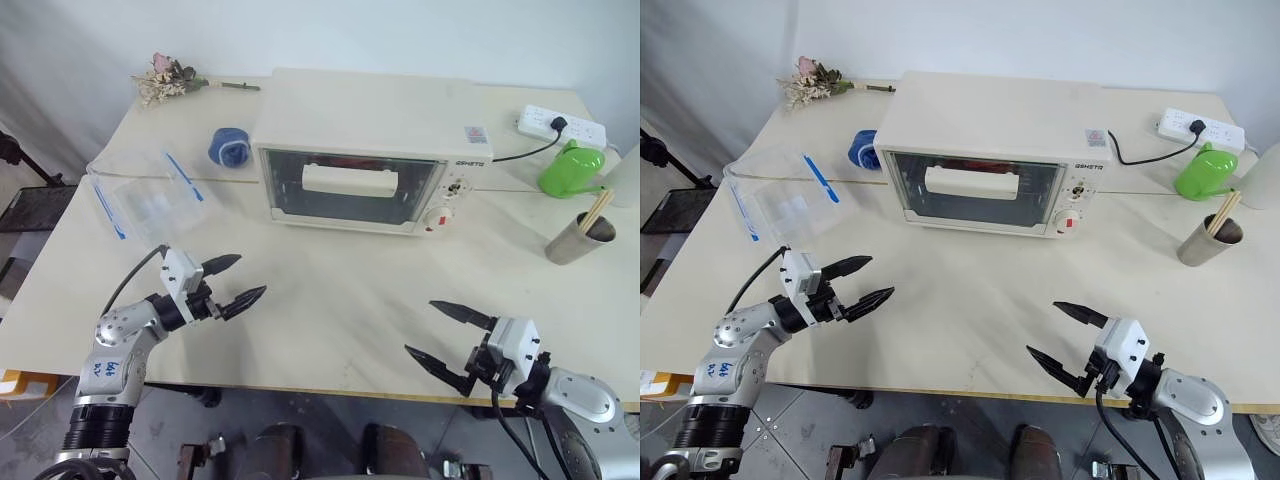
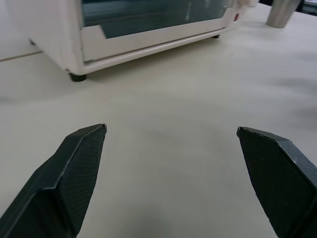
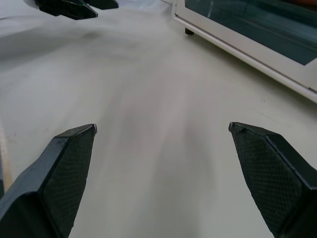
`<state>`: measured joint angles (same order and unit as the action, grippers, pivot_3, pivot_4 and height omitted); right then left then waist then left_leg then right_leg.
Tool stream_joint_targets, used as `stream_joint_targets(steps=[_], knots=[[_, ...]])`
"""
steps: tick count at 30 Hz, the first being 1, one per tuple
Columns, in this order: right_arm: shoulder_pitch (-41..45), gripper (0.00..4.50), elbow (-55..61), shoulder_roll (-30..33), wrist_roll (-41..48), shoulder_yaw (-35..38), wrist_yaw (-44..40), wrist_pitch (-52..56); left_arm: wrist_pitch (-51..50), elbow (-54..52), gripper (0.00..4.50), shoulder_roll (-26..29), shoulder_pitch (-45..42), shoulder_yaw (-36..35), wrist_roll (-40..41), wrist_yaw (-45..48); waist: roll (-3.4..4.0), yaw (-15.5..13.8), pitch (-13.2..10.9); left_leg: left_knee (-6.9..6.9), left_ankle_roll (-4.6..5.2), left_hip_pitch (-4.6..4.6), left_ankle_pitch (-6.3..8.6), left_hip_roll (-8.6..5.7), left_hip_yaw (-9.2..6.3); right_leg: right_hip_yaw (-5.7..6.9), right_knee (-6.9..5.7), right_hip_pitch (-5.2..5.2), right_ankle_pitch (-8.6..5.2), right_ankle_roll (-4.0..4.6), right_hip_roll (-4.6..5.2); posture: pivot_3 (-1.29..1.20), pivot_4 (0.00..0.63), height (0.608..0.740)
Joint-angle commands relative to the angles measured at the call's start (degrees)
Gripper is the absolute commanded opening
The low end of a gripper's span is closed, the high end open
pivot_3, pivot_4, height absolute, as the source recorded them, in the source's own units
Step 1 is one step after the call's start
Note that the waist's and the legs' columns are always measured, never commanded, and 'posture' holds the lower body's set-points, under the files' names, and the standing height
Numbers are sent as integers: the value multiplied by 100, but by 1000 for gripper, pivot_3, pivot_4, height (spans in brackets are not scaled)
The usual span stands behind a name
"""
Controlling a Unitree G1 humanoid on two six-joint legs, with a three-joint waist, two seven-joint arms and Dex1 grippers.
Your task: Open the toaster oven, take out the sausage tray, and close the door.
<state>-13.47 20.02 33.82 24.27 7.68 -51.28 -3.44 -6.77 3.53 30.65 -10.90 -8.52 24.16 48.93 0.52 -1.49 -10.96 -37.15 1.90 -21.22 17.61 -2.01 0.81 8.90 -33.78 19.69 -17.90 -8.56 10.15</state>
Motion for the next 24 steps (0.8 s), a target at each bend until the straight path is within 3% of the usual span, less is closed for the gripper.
stream_joint_targets(steps=[1, 4, 10, 16, 24], knots=[[257, 4500, 276, -77, 137, -92, 195, 271, 521, -272, 4477, 152, 113, -93, -228, 85, 0, 13, 0, 0, 0, 0, 0, 0, 0, 0, 0, 1, 0, 0, 0, 0, 150, 740], [862, 4500, 445, -197, 424, -211, 558, 959, 289, -493, 4477, 163, 239, -358, 316, 280, 1, 35, 0, 0, -2, 1, 1, 3, 1, -2, -1, 2, 0, 0, -2, 0, 150, 740], [2165, 4500, 311, -332, 1212, -192, 970, 2265, -721, -1031, 4477, 701, 463, -1141, 1589, 794, 1, 34, -1, -6, -8, -6, 4, 15, -3, -4, -7, 12, -1, 3, -10, 0, 150, 740], [3437, 4500, -520, -456, 1164, -324, 915, 2615, -927, -1395, 4477, 779, 592, -1293, 1738, 749, 1, 8, -2, -6, -2, -8, 9, 10, -7, -3, -7, 9, -1, 3, -9, 0, 150, 740], [4384, 4500, -1454, -672, 831, -473, 630, 2386, -1172, -1935, 4477, 591, 828, -1296, 1823, 426, 1, 46, -2, -6, -4, -10, 11, 14, -1, -4, -10, 16, -1, 3, -16, 0, 150, 740]])
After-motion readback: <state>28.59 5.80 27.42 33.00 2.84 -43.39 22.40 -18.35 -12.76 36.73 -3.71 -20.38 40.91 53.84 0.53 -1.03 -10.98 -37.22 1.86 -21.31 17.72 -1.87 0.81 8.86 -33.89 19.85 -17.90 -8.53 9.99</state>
